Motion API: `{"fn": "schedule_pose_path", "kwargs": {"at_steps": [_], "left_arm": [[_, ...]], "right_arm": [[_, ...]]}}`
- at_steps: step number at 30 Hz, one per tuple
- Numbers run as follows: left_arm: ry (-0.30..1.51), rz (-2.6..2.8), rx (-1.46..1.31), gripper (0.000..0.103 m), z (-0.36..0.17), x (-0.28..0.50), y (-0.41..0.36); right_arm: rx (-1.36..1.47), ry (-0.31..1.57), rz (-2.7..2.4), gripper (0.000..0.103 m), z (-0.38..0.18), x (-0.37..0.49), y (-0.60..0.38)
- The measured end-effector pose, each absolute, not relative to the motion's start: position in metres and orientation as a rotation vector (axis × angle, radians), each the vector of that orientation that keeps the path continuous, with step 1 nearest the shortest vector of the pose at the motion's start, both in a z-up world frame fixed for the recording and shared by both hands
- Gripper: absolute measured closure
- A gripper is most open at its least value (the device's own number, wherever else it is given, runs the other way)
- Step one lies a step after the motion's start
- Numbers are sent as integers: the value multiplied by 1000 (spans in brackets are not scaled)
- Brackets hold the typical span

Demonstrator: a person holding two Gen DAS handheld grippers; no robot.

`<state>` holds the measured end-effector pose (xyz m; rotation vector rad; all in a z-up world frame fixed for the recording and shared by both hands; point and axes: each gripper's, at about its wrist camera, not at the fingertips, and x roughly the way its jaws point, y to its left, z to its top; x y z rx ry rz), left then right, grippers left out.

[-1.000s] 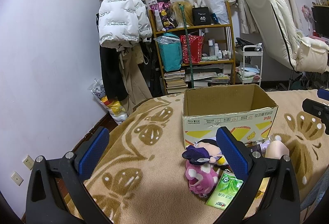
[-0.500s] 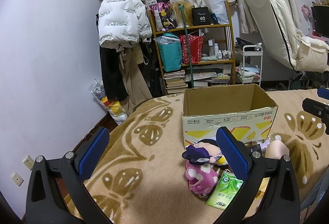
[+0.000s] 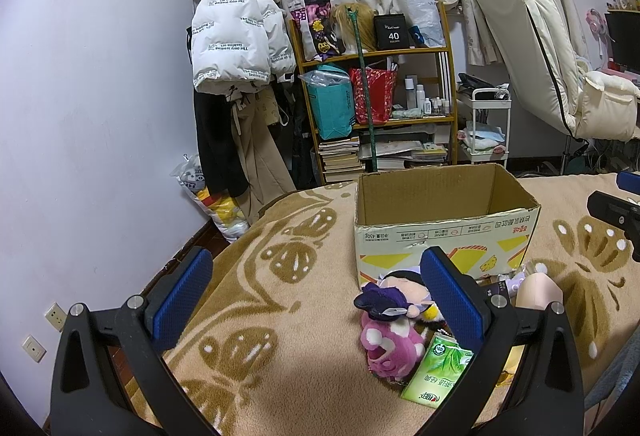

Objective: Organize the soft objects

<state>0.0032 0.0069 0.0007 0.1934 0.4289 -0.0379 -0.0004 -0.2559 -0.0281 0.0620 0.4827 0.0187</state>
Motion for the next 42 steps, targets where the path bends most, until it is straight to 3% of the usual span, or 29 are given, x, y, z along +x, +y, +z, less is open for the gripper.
{"fn": "schedule_pose_path", "kwargs": {"at_steps": [25,42], "left_arm": [[449,-47,186,0,0,5,9],[625,-82,260,0,-37,40,-19]], "right_arm": [[65,492,18,0,-29,-1,-257],[106,686,26,0,-57,25,-260]]}}
